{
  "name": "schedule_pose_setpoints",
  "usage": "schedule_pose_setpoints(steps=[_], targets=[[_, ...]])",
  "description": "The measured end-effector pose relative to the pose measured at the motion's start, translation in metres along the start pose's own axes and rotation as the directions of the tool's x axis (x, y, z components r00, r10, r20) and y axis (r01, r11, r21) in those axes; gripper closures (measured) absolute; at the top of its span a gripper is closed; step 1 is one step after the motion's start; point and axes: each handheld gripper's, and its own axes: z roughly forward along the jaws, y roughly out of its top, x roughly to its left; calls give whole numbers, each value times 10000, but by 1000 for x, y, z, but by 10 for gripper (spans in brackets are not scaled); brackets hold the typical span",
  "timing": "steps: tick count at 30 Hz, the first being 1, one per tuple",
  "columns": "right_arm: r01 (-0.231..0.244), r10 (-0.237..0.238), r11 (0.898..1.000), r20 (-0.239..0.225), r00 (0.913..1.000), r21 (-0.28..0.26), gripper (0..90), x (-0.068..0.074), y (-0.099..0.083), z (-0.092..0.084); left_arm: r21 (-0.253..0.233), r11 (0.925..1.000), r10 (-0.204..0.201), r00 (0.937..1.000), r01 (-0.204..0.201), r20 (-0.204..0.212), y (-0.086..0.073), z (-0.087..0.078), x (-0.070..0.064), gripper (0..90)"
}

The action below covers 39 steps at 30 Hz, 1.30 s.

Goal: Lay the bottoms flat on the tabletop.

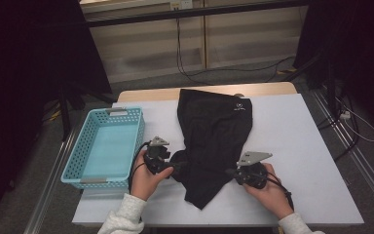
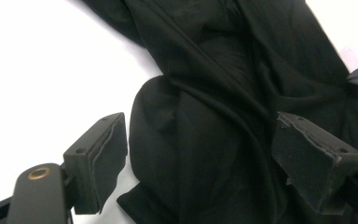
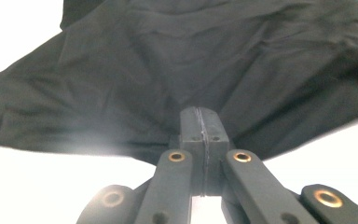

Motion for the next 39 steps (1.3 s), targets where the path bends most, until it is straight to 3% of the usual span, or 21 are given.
schedule_pose_setpoints(steps=[10,13,18,22,28,39], targets=[[-601,607,9981,671,9959,-121,900,-28,-17,-32,81,9999,102,9999,-102,91,0,6,-6,190],[-681,688,9976,569,9960,-132,900,-31,-20,-34,108,9999,127,9998,-128,154,1,6,-6,197],[-586,596,9982,683,9959,-158,888,-28,-18,-33,75,9998,178,9996,-180,224,2,5,-7,204],[-212,238,9985,531,9983,-501,784,-20,-10,-34,175,9994,301,9991,-306,284,2,5,-8,211],[257,-249,9991,257,9994,-344,652,-7,-3,-22,86,9995,311,9980,-316,557,3,4,-13,262],[781,-779,9960,76,9969,-426,583,16,11,-2,3,9994,342,9980,-342,531,4,3,-14,287]])
